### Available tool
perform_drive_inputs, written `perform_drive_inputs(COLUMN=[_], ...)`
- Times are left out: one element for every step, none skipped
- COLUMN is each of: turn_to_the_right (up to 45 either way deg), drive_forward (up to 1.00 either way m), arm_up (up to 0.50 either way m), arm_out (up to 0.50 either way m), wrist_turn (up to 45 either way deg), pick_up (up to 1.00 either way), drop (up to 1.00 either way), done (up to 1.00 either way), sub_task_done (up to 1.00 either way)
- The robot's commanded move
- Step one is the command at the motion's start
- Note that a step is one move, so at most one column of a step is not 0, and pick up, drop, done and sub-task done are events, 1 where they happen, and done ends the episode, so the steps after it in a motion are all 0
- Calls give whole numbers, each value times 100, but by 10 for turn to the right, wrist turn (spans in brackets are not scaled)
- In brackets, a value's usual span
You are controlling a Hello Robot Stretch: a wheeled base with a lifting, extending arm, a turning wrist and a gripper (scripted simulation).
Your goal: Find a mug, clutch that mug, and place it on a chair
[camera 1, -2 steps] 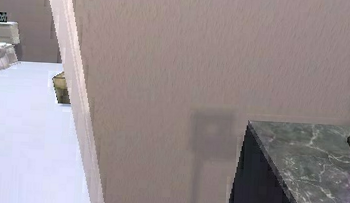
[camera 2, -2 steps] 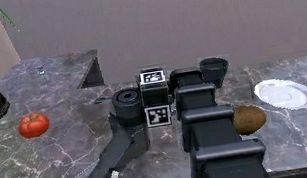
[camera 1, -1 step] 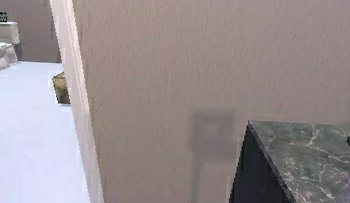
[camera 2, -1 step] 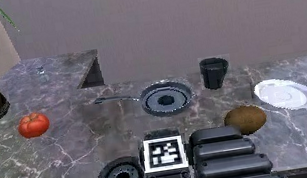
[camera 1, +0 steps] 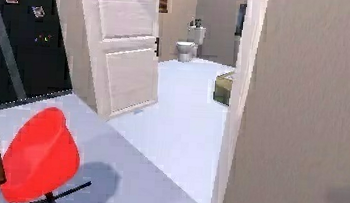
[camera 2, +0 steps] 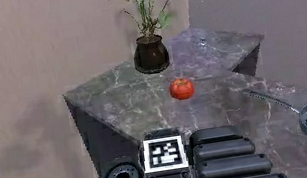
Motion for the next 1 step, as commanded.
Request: perform_drive_inputs(turn_to_the_right=[-450], drive_forward=[0], arm_up=[0], arm_out=[0], wrist_turn=[0], pick_up=[0], drop=[0], done=[0], sub_task_done=[0])
